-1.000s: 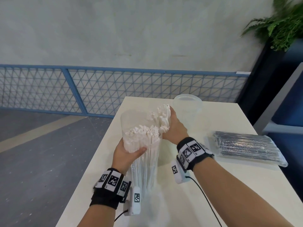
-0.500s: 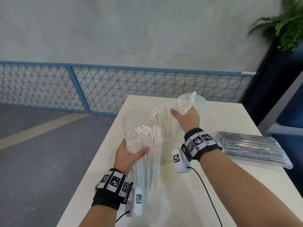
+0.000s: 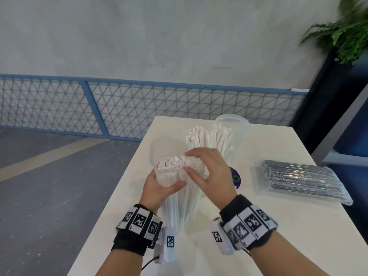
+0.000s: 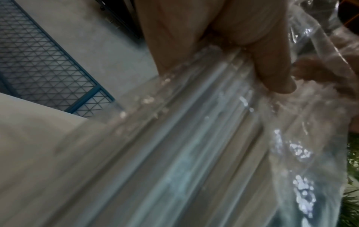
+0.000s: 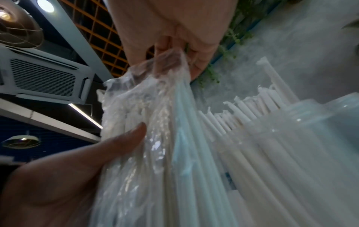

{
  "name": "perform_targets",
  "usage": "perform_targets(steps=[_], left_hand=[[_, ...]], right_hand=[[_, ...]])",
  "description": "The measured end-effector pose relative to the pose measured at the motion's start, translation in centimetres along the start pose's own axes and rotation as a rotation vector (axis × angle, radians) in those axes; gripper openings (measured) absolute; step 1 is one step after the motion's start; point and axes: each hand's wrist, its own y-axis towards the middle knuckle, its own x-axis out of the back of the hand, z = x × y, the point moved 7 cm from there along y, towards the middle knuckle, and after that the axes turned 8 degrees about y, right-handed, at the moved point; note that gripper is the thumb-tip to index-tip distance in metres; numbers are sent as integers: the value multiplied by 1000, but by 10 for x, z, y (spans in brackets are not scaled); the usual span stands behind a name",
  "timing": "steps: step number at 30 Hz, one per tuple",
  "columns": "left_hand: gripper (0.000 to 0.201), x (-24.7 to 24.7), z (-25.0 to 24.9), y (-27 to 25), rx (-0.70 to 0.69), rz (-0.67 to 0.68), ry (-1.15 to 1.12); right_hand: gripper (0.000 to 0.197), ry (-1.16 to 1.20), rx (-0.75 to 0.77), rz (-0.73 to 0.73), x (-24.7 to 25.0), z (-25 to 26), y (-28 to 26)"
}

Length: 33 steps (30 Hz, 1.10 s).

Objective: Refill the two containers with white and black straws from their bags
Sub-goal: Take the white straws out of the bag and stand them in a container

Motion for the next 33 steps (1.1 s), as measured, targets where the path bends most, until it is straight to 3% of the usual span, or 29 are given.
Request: perform_targets(steps=[4, 9, 13, 16, 18, 22, 27, 30, 33], left_hand=[[70, 3, 2, -2, -1, -3, 38], [62, 1, 2, -4, 4, -16, 93], [61, 1, 4, -3, 6, -37, 92], [64, 4, 4, -2, 1, -51, 85], [63, 7, 7, -1, 9, -60, 88], [64, 10, 10, 1, 28, -67, 85], [67, -1, 7, 0, -1, -1, 100], [78, -5, 8, 1, 0, 62, 109], [80, -8, 8, 0, 10, 110, 110]], right_hand=[[26, -245, 139, 85, -12, 7, -3], [57, -565, -146, 283, -14, -12, 0], [63, -387, -282, 381, -17, -26, -3], [56, -33, -432, 345, -13, -33, -6], [47, 51, -472, 276, -6, -34, -7], [35, 2, -445, 224, 0, -31, -7], [55, -230, -410, 344, -5, -35, -10], [50, -89, -441, 394, -14, -43, -17], [37, 69, -497, 311, -20, -56, -29]])
